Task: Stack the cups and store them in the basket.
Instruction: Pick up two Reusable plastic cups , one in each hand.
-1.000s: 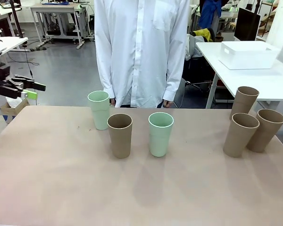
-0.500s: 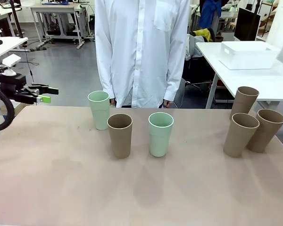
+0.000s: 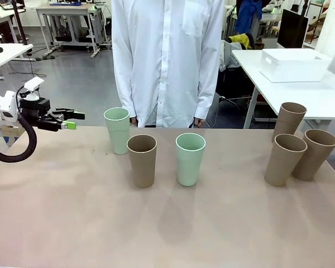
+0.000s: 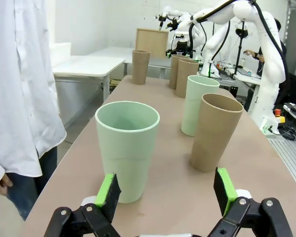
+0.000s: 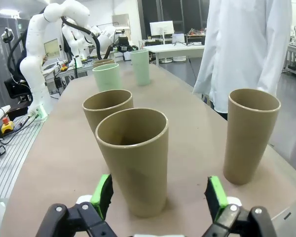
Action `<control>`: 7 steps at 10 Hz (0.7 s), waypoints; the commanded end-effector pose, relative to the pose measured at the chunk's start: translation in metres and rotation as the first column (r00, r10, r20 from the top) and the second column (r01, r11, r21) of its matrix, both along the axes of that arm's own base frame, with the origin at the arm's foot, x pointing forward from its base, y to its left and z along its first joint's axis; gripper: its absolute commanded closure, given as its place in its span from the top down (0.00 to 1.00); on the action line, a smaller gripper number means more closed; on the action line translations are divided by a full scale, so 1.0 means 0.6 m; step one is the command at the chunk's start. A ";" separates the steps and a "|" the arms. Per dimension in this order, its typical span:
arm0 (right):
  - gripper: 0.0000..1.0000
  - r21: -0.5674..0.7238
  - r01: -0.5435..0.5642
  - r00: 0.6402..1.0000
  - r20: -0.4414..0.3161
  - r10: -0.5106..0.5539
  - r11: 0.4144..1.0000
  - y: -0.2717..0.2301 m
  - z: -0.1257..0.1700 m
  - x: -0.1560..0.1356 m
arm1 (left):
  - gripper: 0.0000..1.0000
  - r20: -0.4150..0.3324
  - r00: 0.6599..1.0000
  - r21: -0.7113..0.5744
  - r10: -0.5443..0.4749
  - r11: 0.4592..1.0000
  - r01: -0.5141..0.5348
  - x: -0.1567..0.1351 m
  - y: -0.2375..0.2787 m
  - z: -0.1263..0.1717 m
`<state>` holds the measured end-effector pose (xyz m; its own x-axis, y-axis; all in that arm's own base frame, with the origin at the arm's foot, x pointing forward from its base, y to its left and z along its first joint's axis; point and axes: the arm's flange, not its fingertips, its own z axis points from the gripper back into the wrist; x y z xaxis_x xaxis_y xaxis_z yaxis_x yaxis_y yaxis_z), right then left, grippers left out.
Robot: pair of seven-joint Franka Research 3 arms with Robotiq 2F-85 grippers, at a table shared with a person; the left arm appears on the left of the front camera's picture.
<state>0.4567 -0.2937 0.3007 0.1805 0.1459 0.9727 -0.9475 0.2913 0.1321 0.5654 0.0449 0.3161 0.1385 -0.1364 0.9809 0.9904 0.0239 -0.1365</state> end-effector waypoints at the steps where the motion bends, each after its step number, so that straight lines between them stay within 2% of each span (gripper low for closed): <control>1: 1.00 -0.012 -0.003 1.000 -0.005 0.003 1.000 -0.005 0.020 -0.007 | 1.00 0.032 0.999 0.002 0.008 1.000 -0.008 -0.003 0.004 0.015; 3: 1.00 -0.012 -0.003 1.000 -0.005 0.003 1.000 -0.005 0.020 -0.007 | 1.00 0.032 0.999 0.002 0.008 1.000 -0.008 -0.003 0.004 0.015; 4: 1.00 -0.004 0.007 1.000 0.007 -0.007 1.000 -0.007 0.008 -0.004 | 1.00 0.009 1.000 0.001 0.004 1.000 -0.004 0.000 0.004 0.005; 5: 1.00 0.042 0.000 0.999 0.045 -0.002 0.999 -0.002 -0.004 -0.005 | 1.00 0.007 0.999 -0.041 0.032 0.999 -0.032 0.019 0.004 -0.016; 7: 1.00 0.061 -0.015 0.997 0.079 0.010 0.998 0.013 -0.041 -0.009 | 1.00 0.021 1.000 -0.079 -0.004 0.997 0.005 0.044 -0.019 -0.052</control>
<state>0.4540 -0.2892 0.2861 0.1597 0.1208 0.9798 -0.9526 0.2793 0.1208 0.5782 0.0389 0.2903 0.1468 -0.0961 0.9845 0.9890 0.0305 -0.1445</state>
